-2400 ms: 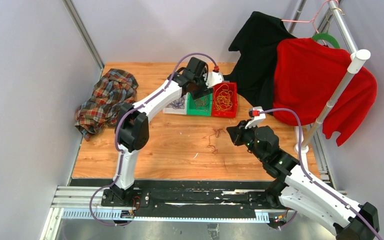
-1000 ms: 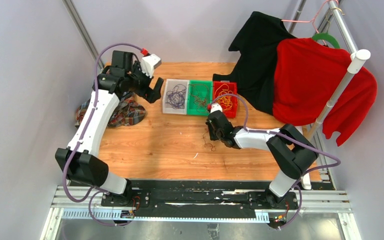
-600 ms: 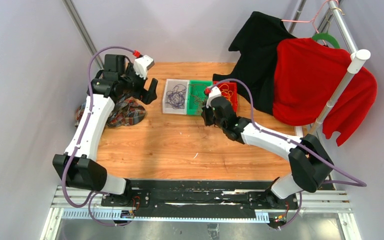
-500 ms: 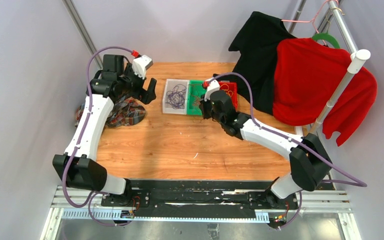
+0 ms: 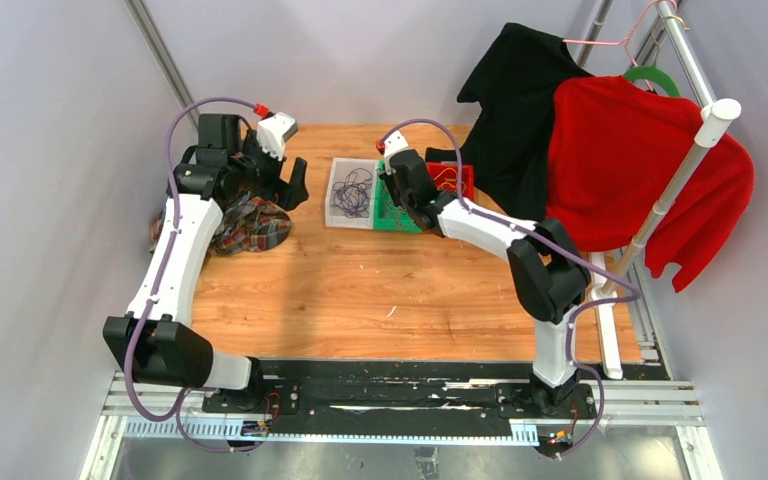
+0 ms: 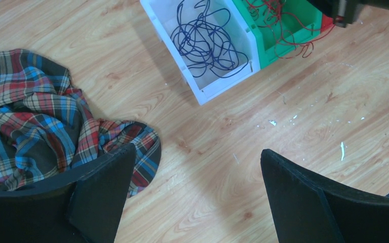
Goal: Untangle the cables
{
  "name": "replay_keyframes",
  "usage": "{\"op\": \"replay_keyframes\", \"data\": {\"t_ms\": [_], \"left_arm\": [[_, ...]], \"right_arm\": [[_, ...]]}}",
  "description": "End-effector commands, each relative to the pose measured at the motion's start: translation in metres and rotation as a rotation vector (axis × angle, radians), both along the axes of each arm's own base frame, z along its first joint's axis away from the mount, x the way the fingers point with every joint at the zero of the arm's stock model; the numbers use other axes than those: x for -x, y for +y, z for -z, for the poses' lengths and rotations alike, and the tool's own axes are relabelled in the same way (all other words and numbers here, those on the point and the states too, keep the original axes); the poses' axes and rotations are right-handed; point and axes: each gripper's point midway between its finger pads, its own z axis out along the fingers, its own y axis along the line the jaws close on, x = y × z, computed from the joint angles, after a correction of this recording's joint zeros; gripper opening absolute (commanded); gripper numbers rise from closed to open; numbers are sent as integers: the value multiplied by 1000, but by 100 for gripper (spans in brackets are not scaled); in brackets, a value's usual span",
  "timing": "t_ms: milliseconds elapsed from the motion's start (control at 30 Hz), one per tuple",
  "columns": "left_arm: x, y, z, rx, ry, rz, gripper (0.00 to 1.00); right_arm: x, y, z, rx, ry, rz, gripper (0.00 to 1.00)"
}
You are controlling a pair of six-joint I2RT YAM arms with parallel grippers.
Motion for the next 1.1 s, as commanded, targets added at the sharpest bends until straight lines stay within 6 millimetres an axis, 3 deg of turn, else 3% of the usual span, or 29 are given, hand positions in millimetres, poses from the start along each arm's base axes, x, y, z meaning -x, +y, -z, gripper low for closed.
{"op": "replay_keyframes", "data": {"t_ms": [0, 33, 100, 133, 333, 433, 467, 567, 633, 700, 767, 867, 1033, 1067], "left_arm": [[1, 2, -14, 24, -50, -11, 98], [0, 4, -14, 23, -51, -20, 98], [-2, 9, -14, 27, -58, -42, 98], [-4, 11, -11, 30, -59, -56, 98], [-14, 31, 10, 23, -55, -160, 98], [-17, 39, 31, 24, -65, -210, 98], [-18, 40, 37, 29, -84, -223, 98], [-23, 45, 58, 42, -178, -262, 98], [-23, 47, 74, 61, -241, -282, 98], [-17, 46, 103, 84, -251, -299, 98], [-14, 43, 120, 114, -272, -299, 98], [-16, 42, 131, 140, -343, -296, 98], [-10, 54, 158, 90, -373, -342, 98], [-8, 54, 156, 106, -413, -351, 98]], "right_arm": [[-27, -14, -12, 63, -33, 56, 9], [-28, -15, -16, 68, -34, 63, 20], [-27, -17, -19, 70, -30, 69, 59], [-23, -19, -21, 65, -31, 68, 63], [10, -49, -55, 5, -64, 120, 66], [36, -84, -65, -36, -95, 211, 66], [46, -102, -76, -71, -134, 269, 67], [77, -159, -64, -84, -167, 426, 67], [99, -209, -55, -60, -198, 600, 67], [125, -256, -35, 19, -211, 753, 68], [142, -290, -21, 91, -218, 855, 68], [158, -324, 4, 160, -155, 946, 68], [168, -355, 27, 79, -128, 1029, 68], [166, -360, 29, 63, -136, 1031, 68]]}}
